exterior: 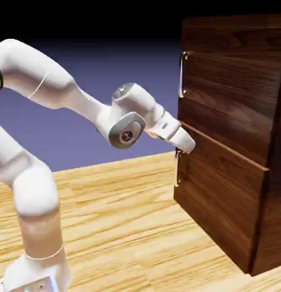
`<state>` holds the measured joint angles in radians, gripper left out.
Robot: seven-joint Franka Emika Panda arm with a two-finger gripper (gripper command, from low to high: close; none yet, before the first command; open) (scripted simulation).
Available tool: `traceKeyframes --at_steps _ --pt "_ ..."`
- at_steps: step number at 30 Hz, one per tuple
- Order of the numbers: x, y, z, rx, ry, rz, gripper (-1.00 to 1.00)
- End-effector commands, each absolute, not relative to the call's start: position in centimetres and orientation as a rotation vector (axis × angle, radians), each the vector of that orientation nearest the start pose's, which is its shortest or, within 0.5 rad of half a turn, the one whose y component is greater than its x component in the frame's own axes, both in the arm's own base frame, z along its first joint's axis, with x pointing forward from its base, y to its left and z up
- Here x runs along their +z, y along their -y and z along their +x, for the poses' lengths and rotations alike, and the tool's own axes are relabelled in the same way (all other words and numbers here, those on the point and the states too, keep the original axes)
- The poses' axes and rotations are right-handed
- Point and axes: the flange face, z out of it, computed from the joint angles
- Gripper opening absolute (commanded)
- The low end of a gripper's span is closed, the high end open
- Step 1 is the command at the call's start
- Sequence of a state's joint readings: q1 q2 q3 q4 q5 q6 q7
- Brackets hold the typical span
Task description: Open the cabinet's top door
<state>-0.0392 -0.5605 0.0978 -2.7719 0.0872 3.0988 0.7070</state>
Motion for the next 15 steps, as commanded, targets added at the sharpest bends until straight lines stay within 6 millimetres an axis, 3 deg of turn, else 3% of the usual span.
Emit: traceKeyframes --at_steps 1,8,15 --pt "48.9 -2.3 40.0 -1.184 -0.905 -2.398 0.0" --pt "53.6 -6.6 41.2 -1.416 -0.825 -2.225 0.0" --pt "56.7 -11.4 41.6 -1.594 -0.765 -2.049 0.0"
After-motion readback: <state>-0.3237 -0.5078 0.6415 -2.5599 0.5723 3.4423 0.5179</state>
